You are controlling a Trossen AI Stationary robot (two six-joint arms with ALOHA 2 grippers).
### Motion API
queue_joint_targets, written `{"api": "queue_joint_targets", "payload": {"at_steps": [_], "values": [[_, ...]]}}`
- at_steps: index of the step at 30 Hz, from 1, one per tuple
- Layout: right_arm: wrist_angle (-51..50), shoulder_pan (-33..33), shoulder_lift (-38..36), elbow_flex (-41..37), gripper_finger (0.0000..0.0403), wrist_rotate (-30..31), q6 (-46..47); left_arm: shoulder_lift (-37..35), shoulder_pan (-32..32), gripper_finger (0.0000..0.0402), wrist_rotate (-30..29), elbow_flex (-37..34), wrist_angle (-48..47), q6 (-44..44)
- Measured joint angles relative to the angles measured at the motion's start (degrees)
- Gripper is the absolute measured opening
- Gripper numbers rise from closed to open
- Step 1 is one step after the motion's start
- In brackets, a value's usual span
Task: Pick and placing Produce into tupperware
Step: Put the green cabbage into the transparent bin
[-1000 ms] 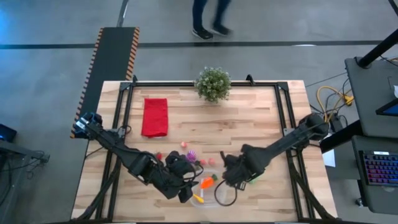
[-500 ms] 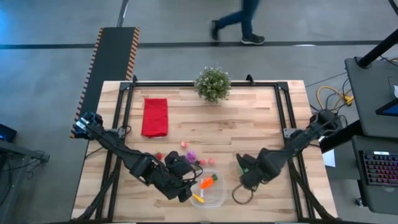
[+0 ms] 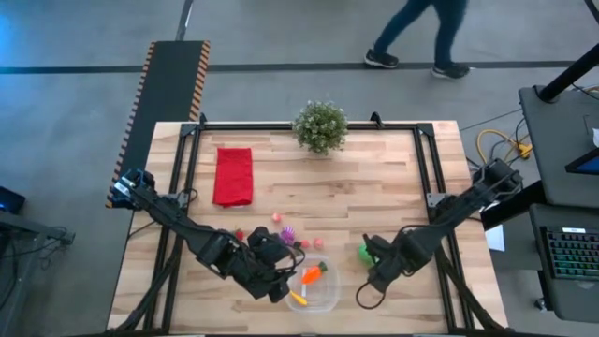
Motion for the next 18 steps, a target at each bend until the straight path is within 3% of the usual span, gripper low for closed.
{"api": "queue_joint_targets", "payload": {"at_steps": [11,18], "values": [[0.56,0.07,4.34,-0.52,0.0331,-0.42,-3.38,-0.02,0.04,0.0240,0.50,0.00,1.75,-0.96],[2.79,0.07,7.35,0.33,0.0331,-0.17,-4.94,-0.02,0.04,0.0240,0.52,0.00,1.78,-1.06]]}}
